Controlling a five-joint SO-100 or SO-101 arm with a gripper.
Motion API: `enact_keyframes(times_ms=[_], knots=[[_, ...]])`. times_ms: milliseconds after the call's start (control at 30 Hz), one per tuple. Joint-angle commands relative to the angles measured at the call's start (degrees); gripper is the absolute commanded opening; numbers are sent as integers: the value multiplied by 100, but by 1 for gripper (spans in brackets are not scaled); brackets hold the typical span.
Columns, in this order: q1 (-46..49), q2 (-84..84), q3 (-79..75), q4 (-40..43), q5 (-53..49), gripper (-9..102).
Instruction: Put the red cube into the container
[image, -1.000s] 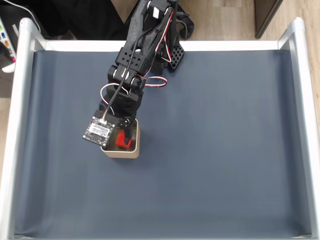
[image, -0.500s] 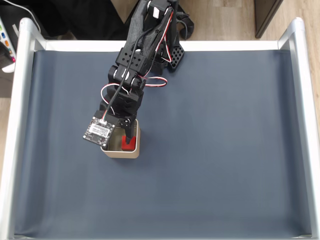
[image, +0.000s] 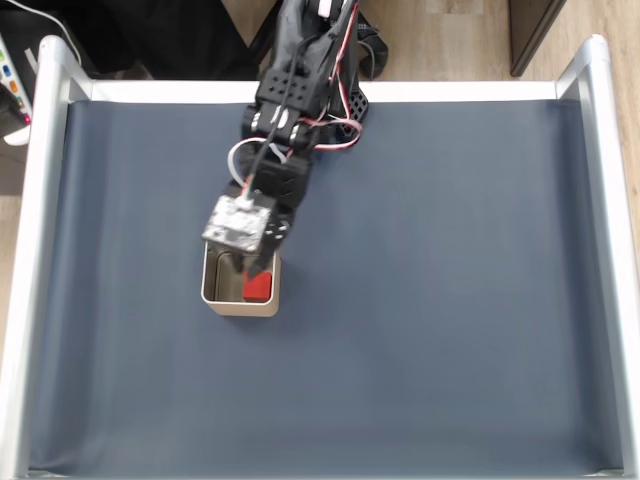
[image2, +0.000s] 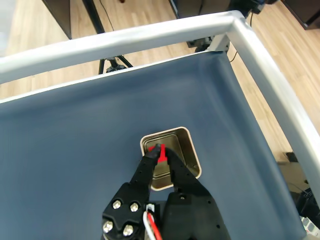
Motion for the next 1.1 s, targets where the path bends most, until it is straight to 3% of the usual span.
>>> enact_keyframes(times_ms=[0, 433, 733, 1067], knots=[[-325, 554, 185, -132, 70, 0], [-1204, 3612, 3305, -879, 18, 0], [-1310, 5229, 4676, -782, 18, 0], [-1450, 5792, 5282, -387, 229, 0]])
